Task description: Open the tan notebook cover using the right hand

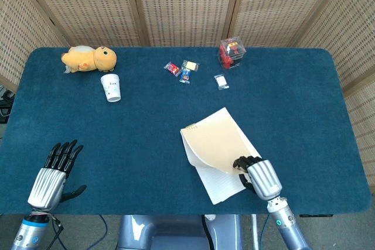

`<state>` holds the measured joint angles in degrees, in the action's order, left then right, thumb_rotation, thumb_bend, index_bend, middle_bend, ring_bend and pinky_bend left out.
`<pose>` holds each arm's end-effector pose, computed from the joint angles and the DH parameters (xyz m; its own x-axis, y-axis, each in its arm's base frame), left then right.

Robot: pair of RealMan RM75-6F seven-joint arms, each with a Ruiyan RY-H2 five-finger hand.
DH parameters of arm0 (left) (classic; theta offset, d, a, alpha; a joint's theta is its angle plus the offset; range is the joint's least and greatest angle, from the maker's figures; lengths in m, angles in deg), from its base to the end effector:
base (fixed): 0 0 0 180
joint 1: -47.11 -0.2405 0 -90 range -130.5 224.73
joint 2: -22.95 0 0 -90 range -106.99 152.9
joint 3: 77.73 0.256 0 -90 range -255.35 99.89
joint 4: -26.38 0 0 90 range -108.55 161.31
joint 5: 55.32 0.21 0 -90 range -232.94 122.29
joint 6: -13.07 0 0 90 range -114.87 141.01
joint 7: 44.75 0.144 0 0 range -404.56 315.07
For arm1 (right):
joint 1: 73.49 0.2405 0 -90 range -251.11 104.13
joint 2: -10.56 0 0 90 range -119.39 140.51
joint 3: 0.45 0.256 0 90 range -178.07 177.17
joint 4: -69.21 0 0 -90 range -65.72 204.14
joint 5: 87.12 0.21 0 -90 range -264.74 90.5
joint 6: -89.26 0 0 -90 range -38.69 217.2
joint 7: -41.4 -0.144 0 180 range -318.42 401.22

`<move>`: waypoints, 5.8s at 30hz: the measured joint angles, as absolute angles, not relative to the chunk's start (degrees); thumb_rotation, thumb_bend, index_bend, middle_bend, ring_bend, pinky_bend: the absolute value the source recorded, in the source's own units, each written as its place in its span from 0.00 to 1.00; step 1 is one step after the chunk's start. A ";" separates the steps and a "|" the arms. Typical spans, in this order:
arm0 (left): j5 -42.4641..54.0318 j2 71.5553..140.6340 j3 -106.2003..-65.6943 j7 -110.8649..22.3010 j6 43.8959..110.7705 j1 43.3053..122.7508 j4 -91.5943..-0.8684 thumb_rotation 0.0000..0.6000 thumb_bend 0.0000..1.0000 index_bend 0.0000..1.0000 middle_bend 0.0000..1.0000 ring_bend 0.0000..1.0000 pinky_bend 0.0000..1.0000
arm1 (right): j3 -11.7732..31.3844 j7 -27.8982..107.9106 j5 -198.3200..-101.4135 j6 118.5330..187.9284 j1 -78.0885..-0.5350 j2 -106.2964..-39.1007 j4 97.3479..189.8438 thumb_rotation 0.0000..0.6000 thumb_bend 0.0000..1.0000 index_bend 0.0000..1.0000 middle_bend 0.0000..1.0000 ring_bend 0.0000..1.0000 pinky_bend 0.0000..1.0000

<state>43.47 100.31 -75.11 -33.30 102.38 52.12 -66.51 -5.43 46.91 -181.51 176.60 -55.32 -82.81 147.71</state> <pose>-0.2528 0.1552 0.0780 0.3620 -0.0051 0.9322 0.9048 -0.2387 -0.3527 -0.2222 -0.2037 -0.0022 0.2652 -0.0407 0.9633 -0.8869 -0.4023 0.2272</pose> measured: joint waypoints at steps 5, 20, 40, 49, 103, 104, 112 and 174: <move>43.63 100.23 -75.05 -33.30 102.35 52.13 -66.58 1.00 0.14 0.00 0.00 0.00 0.00 | -7.51 49.11 -184.59 178.70 -57.45 -81.09 148.99 1.00 0.76 0.68 0.60 0.56 0.68; 43.93 100.10 -75.06 -33.07 102.51 52.08 -67.14 1.00 0.14 0.00 0.00 0.00 0.00 | -11.23 50.93 -188.63 182.08 -63.17 -77.68 149.84 1.00 0.76 0.68 0.60 0.56 0.68; 44.26 99.97 -75.22 -33.25 102.94 51.98 -67.18 1.00 0.14 0.00 0.00 0.00 0.00 | -11.13 51.86 -192.33 183.25 -66.60 -75.54 150.75 1.00 0.76 0.68 0.60 0.56 0.68; 44.41 100.04 -75.50 -33.71 103.54 51.89 -67.05 1.00 0.14 0.00 0.00 0.00 0.00 | -7.15 55.49 -194.41 181.43 -63.68 -75.26 152.88 1.00 0.76 0.68 0.60 0.56 0.68; 41.05 99.17 -76.86 -38.63 101.75 52.97 -66.50 1.00 0.14 0.00 0.00 0.00 0.00 | 24.91 75.34 -163.95 148.86 -27.79 -82.04 152.39 1.00 0.76 0.68 0.60 0.56 0.68; 40.97 99.15 -76.88 -38.68 101.66 53.00 -66.50 1.00 0.14 0.00 0.00 0.00 0.00 | 24.92 75.33 -163.78 148.63 -27.17 -82.35 151.80 1.00 0.76 0.68 0.60 0.56 0.68; 40.45 98.84 -76.88 -39.40 101.17 53.20 -66.65 1.00 0.14 0.00 0.00 0.00 0.00 | 24.90 74.87 -161.37 146.49 -22.21 -85.43 146.05 1.00 0.75 0.68 0.60 0.55 0.68; 39.68 98.64 -76.76 -40.67 100.29 53.83 -66.58 1.00 0.14 0.00 0.00 0.00 0.00 | 25.42 75.80 -141.67 147.49 -10.41 -101.38 135.14 1.00 0.00 0.00 0.00 0.00 0.08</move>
